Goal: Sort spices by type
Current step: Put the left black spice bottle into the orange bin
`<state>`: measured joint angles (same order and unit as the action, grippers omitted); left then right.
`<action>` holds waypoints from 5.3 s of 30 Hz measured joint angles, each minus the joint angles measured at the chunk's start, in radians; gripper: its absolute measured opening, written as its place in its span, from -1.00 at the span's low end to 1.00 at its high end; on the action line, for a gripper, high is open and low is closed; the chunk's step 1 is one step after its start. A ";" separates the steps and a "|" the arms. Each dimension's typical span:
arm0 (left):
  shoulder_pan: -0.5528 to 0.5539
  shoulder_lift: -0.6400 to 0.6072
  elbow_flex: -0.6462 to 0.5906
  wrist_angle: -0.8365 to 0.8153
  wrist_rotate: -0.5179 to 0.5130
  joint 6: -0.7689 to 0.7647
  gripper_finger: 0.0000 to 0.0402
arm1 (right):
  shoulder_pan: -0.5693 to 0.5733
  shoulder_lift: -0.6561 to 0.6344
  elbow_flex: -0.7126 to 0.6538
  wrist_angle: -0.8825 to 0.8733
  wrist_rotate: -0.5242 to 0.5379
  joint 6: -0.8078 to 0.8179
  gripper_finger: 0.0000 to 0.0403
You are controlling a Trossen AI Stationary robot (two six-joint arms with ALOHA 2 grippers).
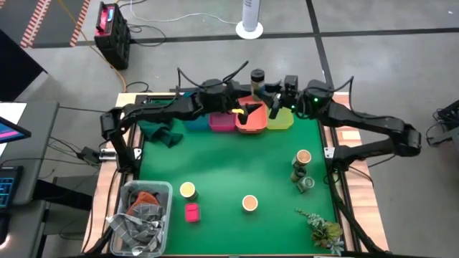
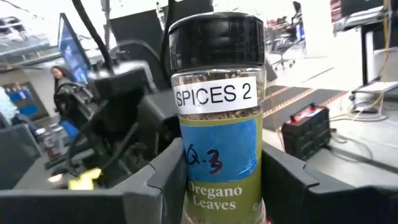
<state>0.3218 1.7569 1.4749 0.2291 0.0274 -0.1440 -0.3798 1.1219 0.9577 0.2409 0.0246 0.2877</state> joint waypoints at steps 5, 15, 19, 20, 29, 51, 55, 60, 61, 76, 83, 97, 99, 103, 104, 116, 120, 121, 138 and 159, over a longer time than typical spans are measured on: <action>0.013 -0.004 0.031 -0.008 0.092 -0.025 0.49 | 0.005 0.011 0.000 0.010 -0.002 -0.026 -0.05; 0.027 -0.006 0.037 0.072 0.186 -0.052 0.49 | -0.002 0.012 0.000 0.027 -0.004 -0.047 -0.05; 0.025 -0.005 0.037 0.056 0.209 -0.049 0.49 | -0.002 0.012 0.000 0.030 -0.004 -0.049 -0.05; 0.025 -0.005 0.037 0.057 0.205 -0.049 0.49 | -0.002 0.012 0.000 0.030 -0.005 -0.049 -0.05; 0.028 -0.005 0.037 0.080 0.189 -0.021 0.49 | 0.020 0.012 0.000 0.029 -0.004 -0.044 -0.05; 0.028 -0.003 0.037 0.023 0.180 -0.018 -0.13 | 0.024 0.011 0.000 -0.057 -0.029 -0.015 0.48; 0.029 -0.003 0.037 -0.016 0.193 -0.013 -0.13 | 0.024 0.011 0.000 -0.064 -0.036 0.004 0.71; 0.030 -0.004 0.037 -0.080 0.208 0.026 -0.12 | 0.016 0.011 0.000 -0.058 -0.036 -0.004 0.79; 0.031 -0.004 0.037 -0.090 0.213 0.035 -0.12 | 0.012 0.011 0.000 -0.057 -0.035 -0.004 0.78; 0.031 -0.004 0.037 -0.197 0.237 0.162 -0.12 | -0.015 0.011 0.000 -0.053 -0.027 -0.110 0.61; 0.031 -0.004 0.037 -0.207 0.236 0.203 -0.12 | -0.015 0.011 0.000 -0.052 -0.031 -0.112 0.53; 0.026 -0.006 0.037 -0.235 0.187 0.243 -0.01 | -0.014 0.012 0.000 -0.058 -0.034 -0.140 0.09; 0.025 -0.006 0.037 -0.235 0.172 0.248 0.09 | -0.014 0.012 0.000 -0.058 -0.032 -0.139 0.09; 0.025 -0.006 0.037 -0.246 0.124 0.251 0.31 | -0.016 0.012 0.000 -0.049 -0.016 -0.135 0.11; 0.025 -0.006 0.037 -0.248 0.112 0.245 0.36 | -0.017 0.012 0.000 -0.049 -0.015 -0.133 0.13; 0.087 -0.122 0.107 -0.615 -0.074 0.234 0.55 | -0.091 0.034 0.001 -0.147 0.017 -0.138 0.15; 0.122 -0.157 0.102 -0.720 -0.072 0.199 0.52 | -0.120 0.095 0.001 -0.176 0.017 -0.136 0.14; 0.129 -0.168 0.089 -0.723 -0.070 0.189 0.51 | -0.122 0.114 0.001 -0.183 0.017 -0.143 0.14; 0.139 -0.510 -0.424 -0.453 -0.082 -0.118 0.39 | -0.128 0.467 0.000 0.009 0.199 -0.221 0.14; 0.139 -0.678 -0.428 -0.607 -0.190 -0.153 0.39 | -0.197 0.634 -0.060 0.176 0.320 -0.129 0.15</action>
<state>0.4606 1.0794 1.0466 -0.3782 -0.1623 -0.2966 -0.5763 1.7554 0.8981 0.4170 0.3447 0.1590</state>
